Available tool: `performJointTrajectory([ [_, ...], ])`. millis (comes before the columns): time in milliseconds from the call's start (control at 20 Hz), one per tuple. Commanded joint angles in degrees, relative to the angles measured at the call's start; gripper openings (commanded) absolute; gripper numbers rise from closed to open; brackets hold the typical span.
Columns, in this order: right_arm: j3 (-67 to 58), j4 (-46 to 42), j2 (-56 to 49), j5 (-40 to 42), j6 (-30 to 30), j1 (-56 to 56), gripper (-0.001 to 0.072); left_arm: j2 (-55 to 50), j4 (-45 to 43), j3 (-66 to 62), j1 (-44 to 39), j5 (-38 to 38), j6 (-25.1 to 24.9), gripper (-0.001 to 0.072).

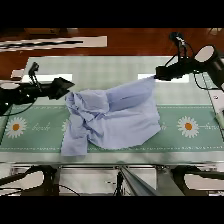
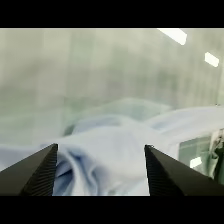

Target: Fold the shirts.

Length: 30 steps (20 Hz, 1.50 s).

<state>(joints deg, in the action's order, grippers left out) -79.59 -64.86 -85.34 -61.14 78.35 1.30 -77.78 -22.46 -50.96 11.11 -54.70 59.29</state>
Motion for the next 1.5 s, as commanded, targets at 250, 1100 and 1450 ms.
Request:
performJointTrajectory([
  [250, -4.5, -14.0, 7.0, -21.6, -3.5, -8.9, 0.0475, 1.7, -18.4, -9.4, 18.6, -37.6, 4.7, 0.0504],
  [1100, 26.0, -7.1, 16.5, -14.7, -8.2, -21.6, 0.047, 2.2, -34.6, 12.2, 7.0, -21.8, 3.1, 0.0692],
  [1450, 26.0, -6.3, 16.5, -14.8, -8.2, -21.6, 0.0436, -3.4, -34.6, 12.2, -4.6, -19.2, 4.9, 0.0442],
])
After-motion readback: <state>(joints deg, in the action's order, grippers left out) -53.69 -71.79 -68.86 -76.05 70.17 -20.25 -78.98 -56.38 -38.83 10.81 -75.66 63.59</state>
